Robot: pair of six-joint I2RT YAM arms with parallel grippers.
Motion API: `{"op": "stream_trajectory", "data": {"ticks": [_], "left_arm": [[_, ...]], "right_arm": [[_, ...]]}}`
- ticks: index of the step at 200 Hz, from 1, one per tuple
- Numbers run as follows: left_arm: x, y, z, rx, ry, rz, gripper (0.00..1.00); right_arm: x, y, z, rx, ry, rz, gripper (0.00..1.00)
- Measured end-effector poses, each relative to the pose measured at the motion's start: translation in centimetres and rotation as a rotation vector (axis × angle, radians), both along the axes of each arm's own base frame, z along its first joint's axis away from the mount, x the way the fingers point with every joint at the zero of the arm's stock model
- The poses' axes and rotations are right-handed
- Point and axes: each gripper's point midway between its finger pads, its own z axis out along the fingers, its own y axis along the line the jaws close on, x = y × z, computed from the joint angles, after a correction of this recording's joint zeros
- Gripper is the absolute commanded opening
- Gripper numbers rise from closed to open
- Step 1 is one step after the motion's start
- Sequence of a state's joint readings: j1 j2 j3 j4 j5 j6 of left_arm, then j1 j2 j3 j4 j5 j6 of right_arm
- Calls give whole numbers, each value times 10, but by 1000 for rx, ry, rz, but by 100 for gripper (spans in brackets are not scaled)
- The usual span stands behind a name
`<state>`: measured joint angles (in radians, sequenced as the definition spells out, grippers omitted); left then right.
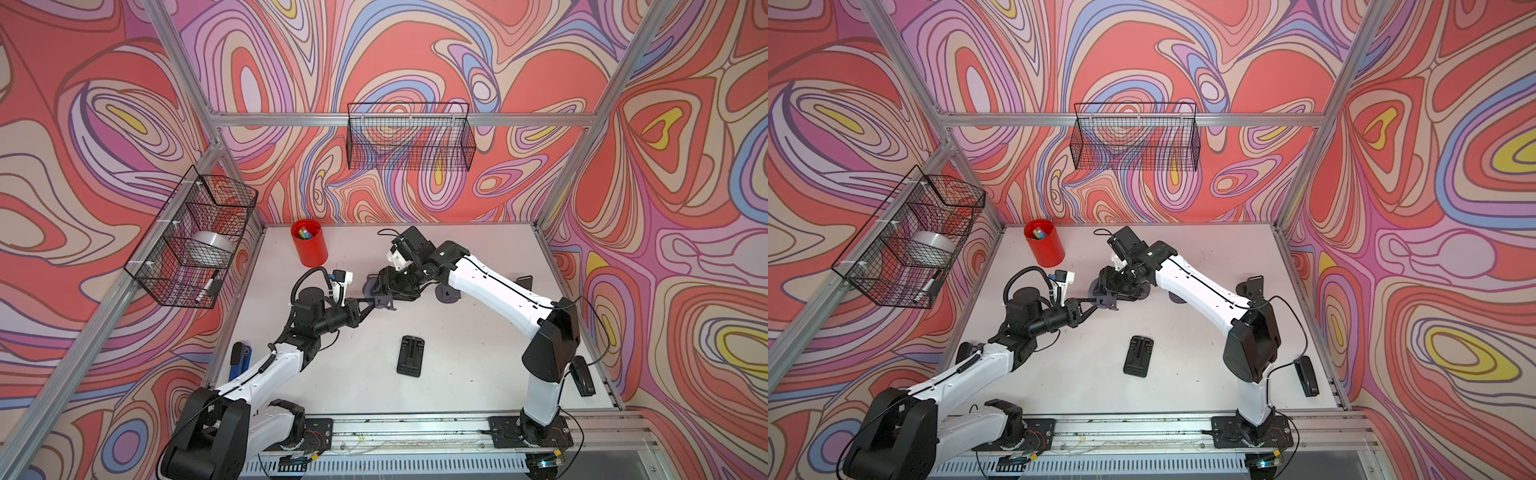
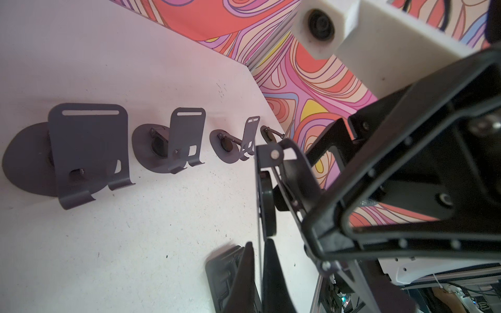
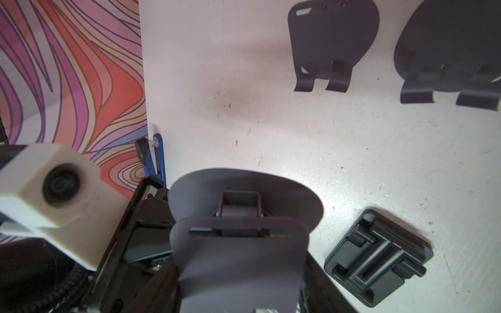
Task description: Open the phone stand
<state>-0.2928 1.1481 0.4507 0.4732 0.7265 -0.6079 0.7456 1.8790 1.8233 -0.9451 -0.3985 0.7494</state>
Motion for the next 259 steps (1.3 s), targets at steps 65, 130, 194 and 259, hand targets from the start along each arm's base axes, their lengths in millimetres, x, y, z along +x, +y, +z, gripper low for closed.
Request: {"op": "stream_trajectory", "data": {"ticks": [65, 130, 194, 259], "left_arm": [[2, -2, 6, 1, -50, -8, 0], [0, -25, 8, 7, 0, -53, 29], [0, -36, 7, 27, 48, -45, 30], [2, -34, 26, 60, 17, -32, 32]], "right_arm": [[-2, -12, 13, 23, 33, 33, 10], [-6, -33, 21, 30, -33, -5, 9], [0, -36, 28, 36, -77, -18, 8], [1, -37, 27, 28, -86, -12, 7]]}}
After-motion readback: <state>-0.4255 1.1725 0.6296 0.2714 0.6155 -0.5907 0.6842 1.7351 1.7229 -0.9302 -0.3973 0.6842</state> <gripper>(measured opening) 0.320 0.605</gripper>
